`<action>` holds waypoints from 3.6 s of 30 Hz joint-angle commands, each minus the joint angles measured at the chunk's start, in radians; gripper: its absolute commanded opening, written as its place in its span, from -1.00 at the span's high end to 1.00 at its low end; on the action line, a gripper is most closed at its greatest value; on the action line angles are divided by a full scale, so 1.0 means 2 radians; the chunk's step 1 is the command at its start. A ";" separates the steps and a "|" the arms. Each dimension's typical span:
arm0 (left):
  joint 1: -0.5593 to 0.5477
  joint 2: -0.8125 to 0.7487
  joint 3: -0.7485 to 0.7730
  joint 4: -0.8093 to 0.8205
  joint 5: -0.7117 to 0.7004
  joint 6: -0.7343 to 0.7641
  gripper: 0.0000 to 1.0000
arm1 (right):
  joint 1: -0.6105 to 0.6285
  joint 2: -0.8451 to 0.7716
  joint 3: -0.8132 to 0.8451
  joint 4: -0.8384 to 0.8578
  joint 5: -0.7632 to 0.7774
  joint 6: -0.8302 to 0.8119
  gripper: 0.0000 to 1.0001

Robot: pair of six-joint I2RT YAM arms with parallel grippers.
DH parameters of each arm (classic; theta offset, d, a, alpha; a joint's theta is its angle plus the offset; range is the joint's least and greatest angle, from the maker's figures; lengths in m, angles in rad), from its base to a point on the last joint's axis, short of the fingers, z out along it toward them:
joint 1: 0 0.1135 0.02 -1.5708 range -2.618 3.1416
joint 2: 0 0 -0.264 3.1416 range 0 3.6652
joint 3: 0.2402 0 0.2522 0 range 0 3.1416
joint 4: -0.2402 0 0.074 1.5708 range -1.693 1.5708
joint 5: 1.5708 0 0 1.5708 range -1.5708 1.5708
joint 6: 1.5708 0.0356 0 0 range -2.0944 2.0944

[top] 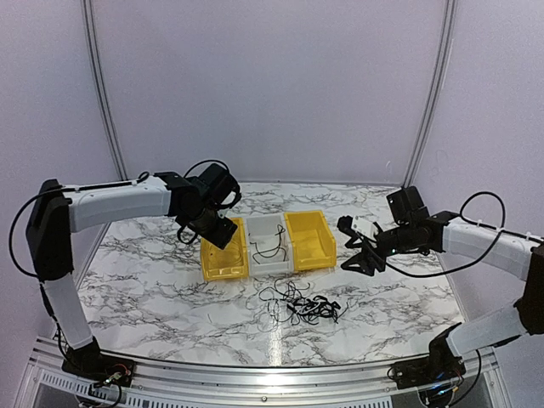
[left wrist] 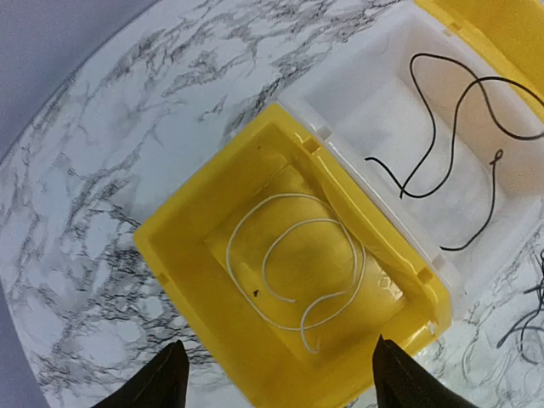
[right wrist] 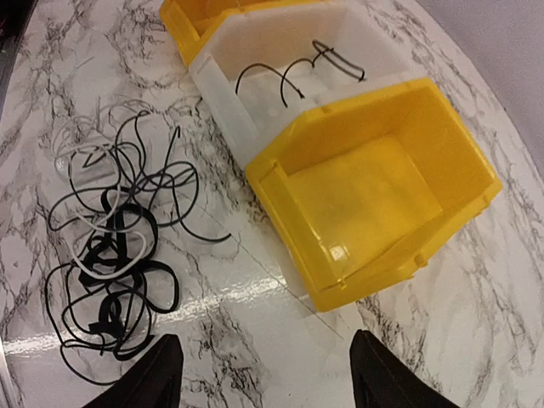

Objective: Untangle the cables

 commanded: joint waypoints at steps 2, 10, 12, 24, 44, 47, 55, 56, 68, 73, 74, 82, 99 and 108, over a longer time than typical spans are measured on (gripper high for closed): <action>-0.006 -0.108 -0.054 0.064 -0.008 0.021 -0.96 | 0.023 -0.013 0.074 -0.021 -0.051 0.035 -0.32; -0.010 -0.197 -0.122 0.136 -0.078 -0.059 -0.98 | 0.083 0.053 0.138 -0.006 -0.057 0.074 -0.18; -0.013 -0.210 -0.133 0.140 -0.079 -0.063 -0.98 | 0.101 0.079 0.163 -0.021 -0.056 0.080 -0.14; -0.036 -0.275 -0.276 0.255 -0.203 -0.160 -0.98 | 0.187 0.172 0.153 0.026 -0.078 0.096 -0.10; -0.041 -0.428 -0.430 0.323 -0.112 -0.198 -0.21 | 0.207 0.282 0.198 0.046 -0.106 0.117 -0.01; -0.052 -0.420 -0.432 0.314 -0.105 -0.204 -0.19 | 0.208 0.289 0.200 0.046 -0.119 0.116 0.13; -0.073 -0.388 -0.422 0.310 -0.091 -0.185 -0.18 | 0.208 0.283 0.203 0.048 -0.128 0.119 0.65; -0.075 -0.381 -0.420 0.310 -0.087 -0.181 -0.18 | 0.208 0.282 0.202 0.048 -0.127 0.119 0.71; -0.147 -0.311 -0.469 0.489 0.076 -0.066 -0.23 | 0.208 0.185 0.218 -0.003 -0.139 0.107 1.00; -0.189 -0.257 -0.429 0.523 0.069 -0.049 -0.27 | 0.208 0.167 0.253 -0.042 -0.165 0.114 1.00; -0.197 -0.245 -0.416 0.531 0.064 -0.044 -0.28 | 0.209 0.164 0.259 -0.046 -0.168 0.114 1.00; -0.230 -0.116 -0.338 0.637 0.062 -0.032 -0.28 | 0.209 0.147 0.318 -0.099 -0.192 0.103 1.00; -0.243 -0.024 -0.398 0.765 0.073 -0.090 0.15 | 0.137 0.111 0.500 -0.192 -0.269 0.089 1.00; -0.243 0.015 -0.406 0.782 0.074 -0.121 0.25 | 0.087 0.127 0.611 -0.191 -0.281 0.089 1.00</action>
